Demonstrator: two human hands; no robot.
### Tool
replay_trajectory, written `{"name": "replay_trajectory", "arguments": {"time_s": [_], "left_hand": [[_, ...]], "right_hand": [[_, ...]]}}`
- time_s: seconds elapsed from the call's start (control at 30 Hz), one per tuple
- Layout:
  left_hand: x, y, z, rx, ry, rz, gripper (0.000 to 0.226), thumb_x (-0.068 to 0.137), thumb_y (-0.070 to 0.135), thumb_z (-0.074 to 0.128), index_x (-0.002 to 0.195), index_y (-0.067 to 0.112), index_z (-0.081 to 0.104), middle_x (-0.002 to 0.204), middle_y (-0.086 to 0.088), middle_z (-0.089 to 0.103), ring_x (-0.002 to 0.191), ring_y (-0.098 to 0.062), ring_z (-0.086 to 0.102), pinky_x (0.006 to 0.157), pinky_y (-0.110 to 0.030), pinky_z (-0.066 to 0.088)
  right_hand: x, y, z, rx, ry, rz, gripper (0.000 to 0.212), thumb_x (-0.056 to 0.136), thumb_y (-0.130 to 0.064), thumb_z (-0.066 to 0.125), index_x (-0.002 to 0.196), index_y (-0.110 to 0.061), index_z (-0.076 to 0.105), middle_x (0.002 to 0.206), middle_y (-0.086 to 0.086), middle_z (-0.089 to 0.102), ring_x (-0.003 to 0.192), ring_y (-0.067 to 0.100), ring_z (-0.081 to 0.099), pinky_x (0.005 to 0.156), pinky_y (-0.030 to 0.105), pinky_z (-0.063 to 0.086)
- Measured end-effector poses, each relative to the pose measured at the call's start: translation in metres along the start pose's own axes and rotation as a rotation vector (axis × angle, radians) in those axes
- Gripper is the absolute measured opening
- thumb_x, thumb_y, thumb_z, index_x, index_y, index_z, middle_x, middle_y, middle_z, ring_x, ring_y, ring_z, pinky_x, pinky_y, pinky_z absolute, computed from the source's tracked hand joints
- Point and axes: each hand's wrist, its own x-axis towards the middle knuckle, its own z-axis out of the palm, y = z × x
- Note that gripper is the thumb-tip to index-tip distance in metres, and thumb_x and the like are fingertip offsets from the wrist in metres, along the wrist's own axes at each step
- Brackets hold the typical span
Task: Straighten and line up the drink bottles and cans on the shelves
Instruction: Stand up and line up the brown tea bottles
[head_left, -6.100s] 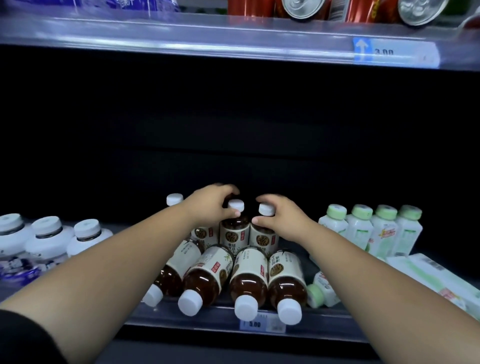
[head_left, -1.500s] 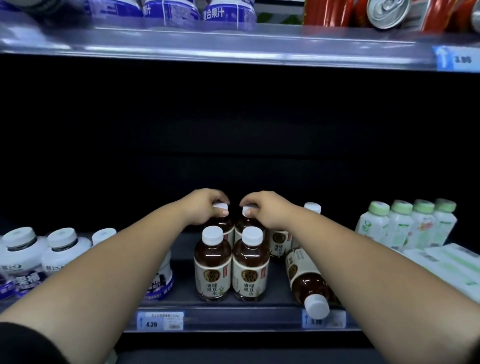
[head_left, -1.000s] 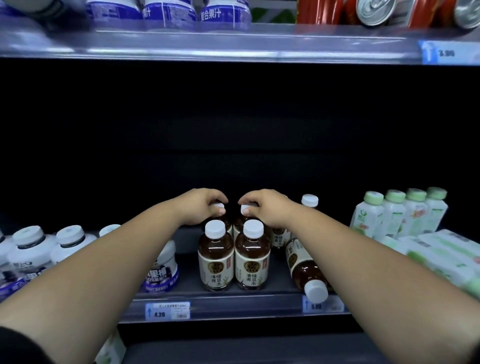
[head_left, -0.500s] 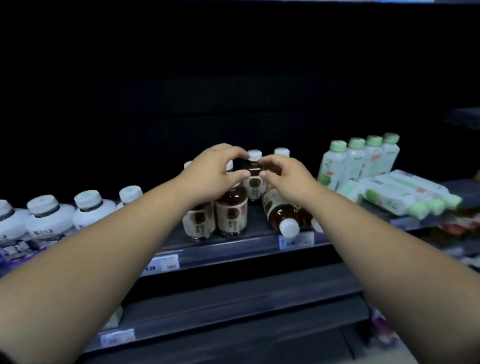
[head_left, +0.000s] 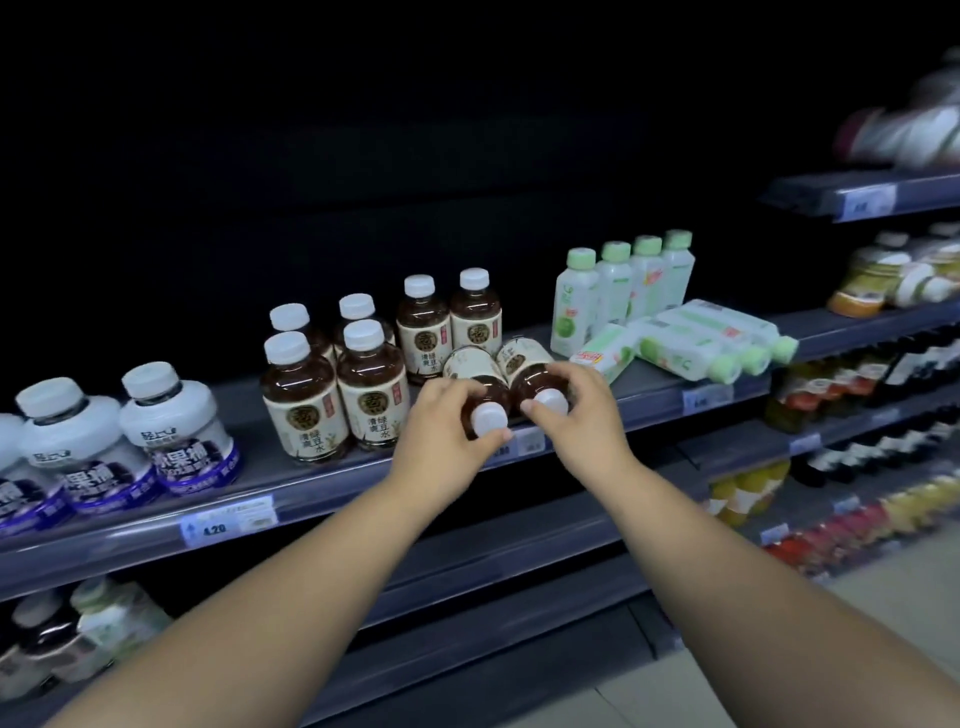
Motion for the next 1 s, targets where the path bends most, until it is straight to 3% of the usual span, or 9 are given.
{"name": "replay_trajectory", "arguments": {"time_s": [0.1, 0.17, 0.4, 0.5, 0.63, 0.77, 1.0], "left_hand": [[-0.001, -0.002, 0.016, 0.000, 0.082, -0.118, 0.054, 0.070, 0.045, 0.083, 0.114, 0.026, 0.059, 0.112, 0.007, 0.043, 0.104, -0.016, 0.053, 0.092, -0.035, 0.048], [-0.001, -0.001, 0.026, -0.025, 0.141, -0.202, 0.053, 0.069, 0.046, 0.084, 0.109, 0.027, 0.055, 0.111, 0.006, 0.044, 0.098, -0.016, 0.056, 0.088, -0.035, 0.050], [-0.001, 0.013, 0.057, -0.135, 0.340, -0.349, 0.050, 0.068, 0.042, 0.086, 0.097, 0.023, 0.051, 0.101, 0.005, 0.050, 0.091, -0.013, 0.053, 0.074, -0.031, 0.048], [0.002, 0.020, 0.064, -0.170, 0.412, -0.384, 0.045, 0.070, 0.038, 0.085, 0.094, 0.023, 0.051, 0.102, 0.002, 0.052, 0.089, -0.008, 0.053, 0.071, -0.024, 0.042], [0.004, 0.025, 0.058, -0.163, 0.451, -0.398, 0.038, 0.073, 0.034, 0.082, 0.093, 0.025, 0.052, 0.102, 0.001, 0.053, 0.090, -0.013, 0.055, 0.074, -0.029, 0.046], [0.017, 0.034, 0.033, -0.126, 0.480, -0.379, 0.032, 0.070, 0.037, 0.081, 0.088, 0.033, 0.055, 0.097, 0.004, 0.060, 0.090, -0.015, 0.059, 0.076, -0.034, 0.051], [0.061, 0.057, -0.018, -0.017, 0.403, -0.342, 0.029, 0.075, 0.037, 0.080, 0.096, 0.033, 0.060, 0.091, 0.017, 0.064, 0.081, -0.003, 0.060, 0.067, -0.024, 0.047]], "right_hand": [[-0.003, 0.011, 0.005, 0.076, 0.042, 0.003, 0.050, 0.076, -0.024, 0.083, 0.120, -0.025, 0.058, 0.121, -0.007, 0.050, 0.115, 0.012, 0.053, 0.104, 0.033, 0.044], [-0.007, 0.017, 0.009, 0.107, 0.071, 0.037, 0.052, 0.074, -0.029, 0.084, 0.116, -0.030, 0.053, 0.119, -0.011, 0.045, 0.111, 0.014, 0.055, 0.099, 0.035, 0.048], [-0.009, 0.038, 0.019, 0.275, 0.089, 0.120, 0.050, 0.070, -0.028, 0.089, 0.098, -0.029, 0.048, 0.106, 0.000, 0.056, 0.083, 0.012, 0.060, 0.076, 0.031, 0.054], [-0.003, 0.041, 0.017, 0.292, 0.034, 0.116, 0.046, 0.073, -0.028, 0.087, 0.099, -0.026, 0.048, 0.103, 0.001, 0.059, 0.081, 0.010, 0.061, 0.067, 0.017, 0.049], [0.006, 0.036, 0.008, 0.269, 0.024, 0.030, 0.044, 0.074, -0.027, 0.086, 0.099, -0.024, 0.050, 0.100, -0.005, 0.056, 0.079, 0.006, 0.057, 0.067, 0.018, 0.046], [0.034, 0.016, -0.010, 0.174, 0.009, -0.177, 0.037, 0.072, -0.030, 0.084, 0.096, -0.022, 0.056, 0.095, -0.011, 0.053, 0.083, 0.007, 0.051, 0.071, 0.019, 0.043], [0.096, -0.023, -0.025, 0.016, -0.191, -0.265, 0.026, 0.077, -0.043, 0.077, 0.089, -0.026, 0.061, 0.092, -0.012, 0.055, 0.081, 0.003, 0.055, 0.068, 0.029, 0.049]]}}
